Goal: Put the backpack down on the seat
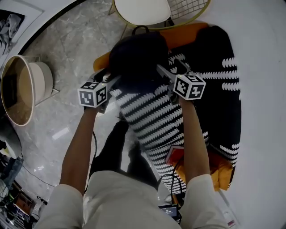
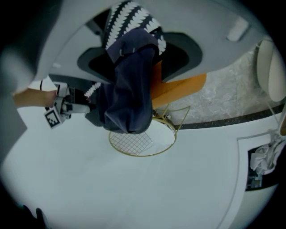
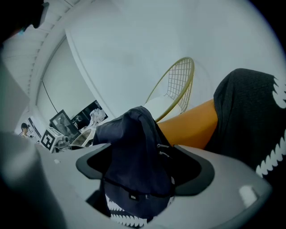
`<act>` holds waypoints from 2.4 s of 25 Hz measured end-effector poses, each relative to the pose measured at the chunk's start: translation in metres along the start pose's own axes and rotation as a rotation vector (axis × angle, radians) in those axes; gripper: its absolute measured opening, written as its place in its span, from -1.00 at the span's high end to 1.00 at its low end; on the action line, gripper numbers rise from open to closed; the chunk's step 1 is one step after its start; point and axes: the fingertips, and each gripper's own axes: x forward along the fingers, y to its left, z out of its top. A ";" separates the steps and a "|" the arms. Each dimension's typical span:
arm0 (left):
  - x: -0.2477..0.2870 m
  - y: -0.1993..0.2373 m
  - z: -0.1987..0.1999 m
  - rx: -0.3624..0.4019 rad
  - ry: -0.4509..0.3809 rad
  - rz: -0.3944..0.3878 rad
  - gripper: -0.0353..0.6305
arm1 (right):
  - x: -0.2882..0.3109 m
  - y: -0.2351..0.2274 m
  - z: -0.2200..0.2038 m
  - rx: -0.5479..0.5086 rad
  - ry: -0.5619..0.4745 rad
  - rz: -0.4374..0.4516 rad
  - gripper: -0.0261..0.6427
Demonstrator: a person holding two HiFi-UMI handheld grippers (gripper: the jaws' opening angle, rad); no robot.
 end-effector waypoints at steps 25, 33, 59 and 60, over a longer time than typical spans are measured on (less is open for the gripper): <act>-0.168 -0.146 -0.069 -0.033 -0.165 0.012 -0.13 | -0.227 0.093 -0.035 -0.027 -0.143 -0.012 -0.52; -0.257 -0.206 -0.085 0.082 -0.251 0.006 0.16 | -0.319 0.155 -0.042 -0.094 -0.234 -0.005 -0.53; -0.489 -0.400 -0.082 0.387 -0.534 0.087 0.88 | -0.548 0.365 -0.085 -0.443 -0.442 0.060 -0.37; -0.494 -0.407 -0.081 0.401 -0.544 0.085 0.88 | -0.553 0.369 -0.087 -0.448 -0.444 0.061 -0.35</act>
